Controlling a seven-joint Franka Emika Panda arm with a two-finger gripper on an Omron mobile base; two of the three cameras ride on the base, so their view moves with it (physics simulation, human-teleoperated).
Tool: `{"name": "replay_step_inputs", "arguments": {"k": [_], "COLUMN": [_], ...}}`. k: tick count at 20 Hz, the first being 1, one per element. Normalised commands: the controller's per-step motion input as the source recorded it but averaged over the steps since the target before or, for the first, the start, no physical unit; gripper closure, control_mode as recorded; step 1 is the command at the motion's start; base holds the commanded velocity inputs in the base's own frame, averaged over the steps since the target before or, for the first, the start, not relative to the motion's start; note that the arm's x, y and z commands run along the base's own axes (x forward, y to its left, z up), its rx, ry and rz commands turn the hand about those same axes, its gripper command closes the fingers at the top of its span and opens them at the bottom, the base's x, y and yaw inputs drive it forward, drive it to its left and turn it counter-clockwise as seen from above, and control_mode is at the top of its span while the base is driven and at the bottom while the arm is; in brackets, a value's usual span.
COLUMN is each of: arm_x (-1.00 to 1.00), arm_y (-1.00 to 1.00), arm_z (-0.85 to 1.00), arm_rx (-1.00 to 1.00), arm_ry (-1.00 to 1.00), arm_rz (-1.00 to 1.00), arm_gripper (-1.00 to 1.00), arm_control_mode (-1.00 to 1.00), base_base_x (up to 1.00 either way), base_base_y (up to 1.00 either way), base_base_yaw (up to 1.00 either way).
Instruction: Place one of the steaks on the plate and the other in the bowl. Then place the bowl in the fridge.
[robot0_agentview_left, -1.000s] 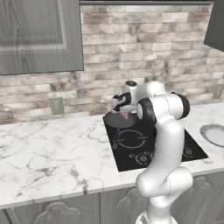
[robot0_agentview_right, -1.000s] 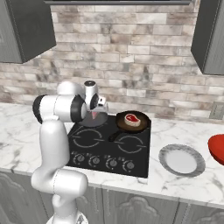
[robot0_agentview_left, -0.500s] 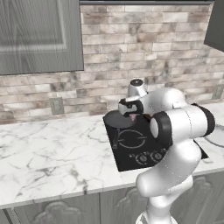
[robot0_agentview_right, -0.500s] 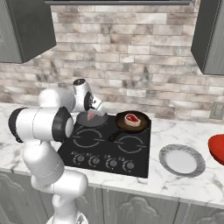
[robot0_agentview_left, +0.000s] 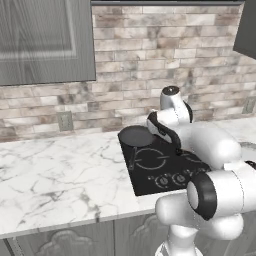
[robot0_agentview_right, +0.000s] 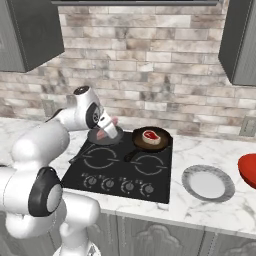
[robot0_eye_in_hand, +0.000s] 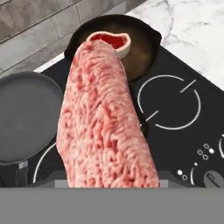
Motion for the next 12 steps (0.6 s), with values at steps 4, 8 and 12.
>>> {"name": "replay_step_inputs", "arguments": {"k": [4,8,12], "arm_x": [-1.0,-0.73,-0.29], "arm_y": [-0.82,-0.87,-0.76], "arm_z": [0.0,0.0,0.1], "arm_rx": [0.13,0.13,0.08], "arm_ry": [-0.15,-0.03,0.0], "arm_rz": [-0.23,-0.27,-0.31], "arm_gripper": [1.0,1.0,1.0], "arm_control_mode": [-1.0,-1.0,-1.0], "base_base_x": [0.0,0.0,0.0], "base_base_y": [0.0,0.0,0.0], "base_base_yaw": [0.0,0.0,0.0]}}
